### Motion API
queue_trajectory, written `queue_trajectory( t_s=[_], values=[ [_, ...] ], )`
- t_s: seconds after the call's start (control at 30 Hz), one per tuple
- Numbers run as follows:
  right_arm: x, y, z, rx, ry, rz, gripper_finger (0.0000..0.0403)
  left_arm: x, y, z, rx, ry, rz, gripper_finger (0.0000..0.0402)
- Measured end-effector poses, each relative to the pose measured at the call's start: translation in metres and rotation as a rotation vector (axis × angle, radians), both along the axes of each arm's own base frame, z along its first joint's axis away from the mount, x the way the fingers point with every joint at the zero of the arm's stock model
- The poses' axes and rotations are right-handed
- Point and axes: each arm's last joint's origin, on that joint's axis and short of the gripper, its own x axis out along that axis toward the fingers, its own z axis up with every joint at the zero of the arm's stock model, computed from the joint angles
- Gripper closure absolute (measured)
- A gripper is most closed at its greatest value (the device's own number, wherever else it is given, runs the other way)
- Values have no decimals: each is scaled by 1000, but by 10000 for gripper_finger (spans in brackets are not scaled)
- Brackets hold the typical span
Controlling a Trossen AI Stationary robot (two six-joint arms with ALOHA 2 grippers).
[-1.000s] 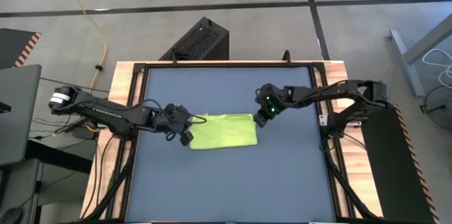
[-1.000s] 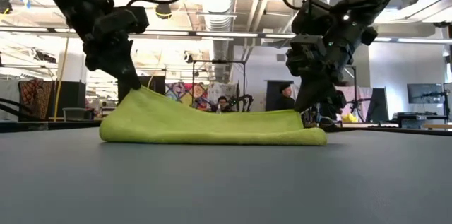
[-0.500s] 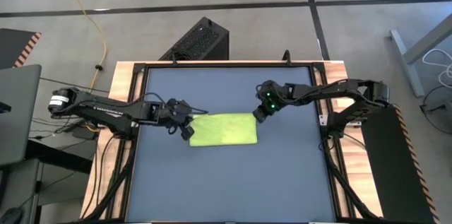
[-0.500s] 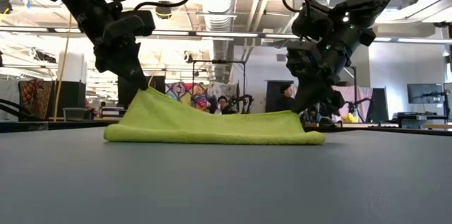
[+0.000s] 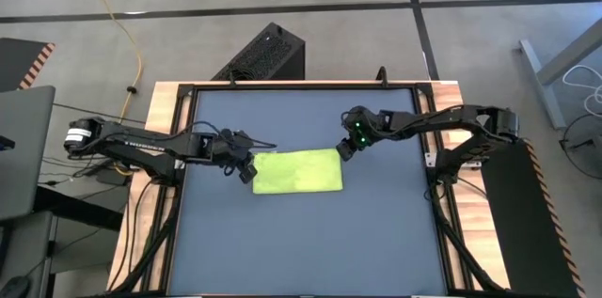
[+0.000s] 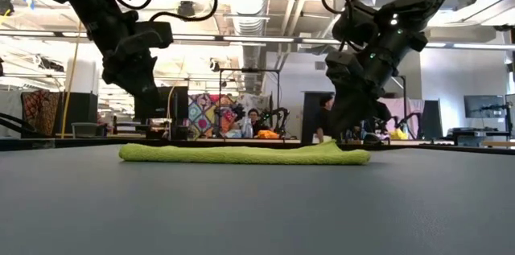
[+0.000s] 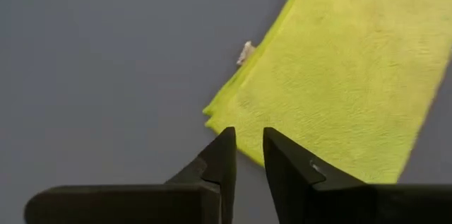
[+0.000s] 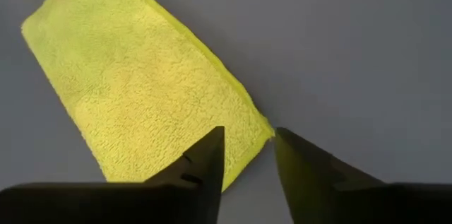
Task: Roll towel
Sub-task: Fold the green towel
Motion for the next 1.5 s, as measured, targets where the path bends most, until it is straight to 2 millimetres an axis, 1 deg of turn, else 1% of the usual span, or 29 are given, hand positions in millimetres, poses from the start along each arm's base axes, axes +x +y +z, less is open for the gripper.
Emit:
queue_trajectory(
  t_s=[0.07,0.13,0.27,0.4,0.47,0.53,0.63,0.7,0.73,0.77,0.83,0.9,1.0,1.07,1.13,1.2,1.23,1.33,1.4,1.5],
  values=[
    [1,1,1,-29,-9,35,230,0,0,0,-1,-12,20,332],
    [1,4,3,-42,-14,83,219,5,-1,3,-20,-68,2,328],
    [1,14,8,-90,-21,175,211,20,-17,8,-100,-192,-163,328],
    [7,26,10,-145,-66,288,219,33,-34,-9,-120,-163,-224,337],
    [13,30,7,-165,-85,322,230,38,-40,-22,-127,-119,-243,343],
    [16,26,-1,-178,-57,312,252,44,-44,-33,-144,-99,-237,349],
    [21,17,-12,-182,-23,270,312,47,-46,-48,-170,-45,-213,362],
    [24,10,-17,-201,5,238,365,49,-46,-55,-177,-15,-207,374],
    [26,7,-17,-214,7,225,381,49,-46,-58,-178,-3,-208,381],
    [28,4,-18,-225,13,212,387,49,-46,-60,-176,7,-209,387],
    [31,1,-22,-223,39,196,384,49,-44,-63,-172,27,-207,397],
    [33,-1,-30,-208,74,196,384,50,-41,-65,-172,36,-195,399],
    [35,1,-42,-191,133,193,389,50,-34,-67,-156,47,-191,398],
    [34,4,-48,-185,188,158,391,50,-27,-67,-134,65,-195,400],
    [33,11,-51,-172,230,135,392,48,-20,-69,-117,102,-208,401],
    [32,21,-46,-157,243,119,392,45,-12,-70,-117,139,-215,400],
    [30,30,-44,-137,255,117,393,44,-7,-70,-113,152,-215,400],
    [24,60,-30,-54,237,117,394,43,5,-69,-108,160,-243,400],
    [23,80,-19,5,188,104,394,43,13,-68,-88,168,-257,400],
    [21,105,1,63,98,110,391,46,25,-55,-28,185,-303,400]
  ],
)
